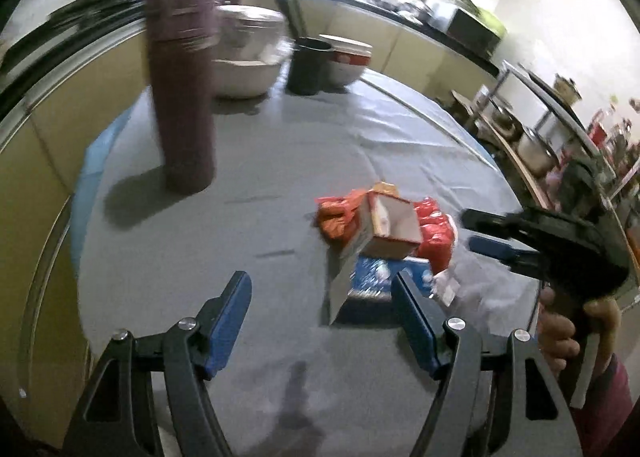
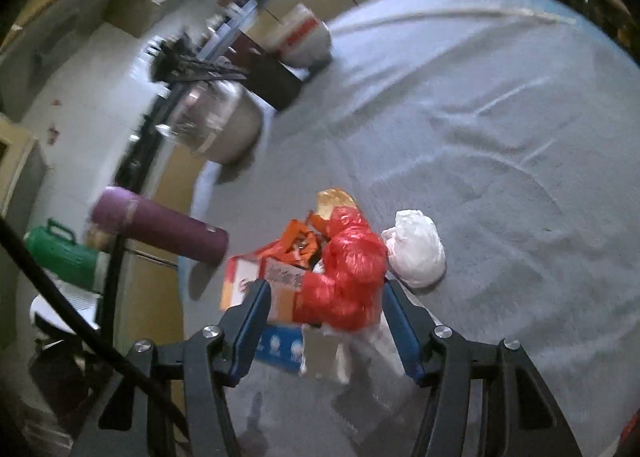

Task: Collect trash
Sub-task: 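Return both tools to the trash pile on the table, then grasp the red plastic bag with right tool while left grasps the red-white carton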

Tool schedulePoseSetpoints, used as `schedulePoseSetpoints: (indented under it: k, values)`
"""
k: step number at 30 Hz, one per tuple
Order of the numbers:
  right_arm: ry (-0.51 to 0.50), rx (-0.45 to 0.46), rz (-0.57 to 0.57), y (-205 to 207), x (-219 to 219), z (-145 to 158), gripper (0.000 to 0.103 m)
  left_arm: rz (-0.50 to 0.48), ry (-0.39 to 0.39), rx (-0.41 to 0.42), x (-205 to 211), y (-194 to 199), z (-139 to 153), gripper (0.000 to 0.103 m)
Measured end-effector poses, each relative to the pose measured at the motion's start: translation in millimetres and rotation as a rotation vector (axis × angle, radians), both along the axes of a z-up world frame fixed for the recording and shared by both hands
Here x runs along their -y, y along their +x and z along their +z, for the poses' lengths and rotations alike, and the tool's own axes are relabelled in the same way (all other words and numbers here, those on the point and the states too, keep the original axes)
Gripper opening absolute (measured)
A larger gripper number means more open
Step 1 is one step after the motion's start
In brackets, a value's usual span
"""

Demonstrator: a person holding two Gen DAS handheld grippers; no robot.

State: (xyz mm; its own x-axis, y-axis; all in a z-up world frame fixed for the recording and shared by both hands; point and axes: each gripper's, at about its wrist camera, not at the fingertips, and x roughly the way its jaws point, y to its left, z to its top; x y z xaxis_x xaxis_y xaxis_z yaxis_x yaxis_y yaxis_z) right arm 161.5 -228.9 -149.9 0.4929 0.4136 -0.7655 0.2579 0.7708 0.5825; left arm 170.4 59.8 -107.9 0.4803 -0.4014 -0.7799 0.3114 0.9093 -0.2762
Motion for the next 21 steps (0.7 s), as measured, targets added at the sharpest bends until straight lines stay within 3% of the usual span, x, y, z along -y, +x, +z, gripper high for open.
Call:
schedulePoseSetpoints:
  k: [3, 8, 10, 11, 15, 21]
  values:
    - [0.001, -0.095, -0.011, 17.9, -0.7, -13.3, 0.062, -0.059, 0.019, 0.001, 22.4, 10.8, 0.6, 0.074]
    - [0.014, -0.163, -0.023, 34.4, 0.3, -33.5, 0.058, -0.128, 0.041, -0.021, 50.9, 23.3, -5.3, 0.074]
    - [0.038, -0.154, -0.008, 36.0, 1.4, -38.5, 0.046, -0.134, 0.028, -0.042, 56.7, 28.8, -8.4, 0.074]
    - [0.035, -0.139, -0.007, 34.6, 2.5, -38.4, 0.045, -0.134, 0.018, -0.05, 59.3, 32.3, -9.3, 0.074]
    - [0.062, -0.064, -0.019, 23.4, 13.4, -29.5, 0.044, -0.121, 0.008, -0.088, 71.7, 45.7, -16.4, 0.074]
    - [0.124, 0.078, -0.053, -9.1, 45.9, -4.0, 0.044, -0.097, 0.054, -0.139, 98.3, 62.4, -29.9, 0.074]
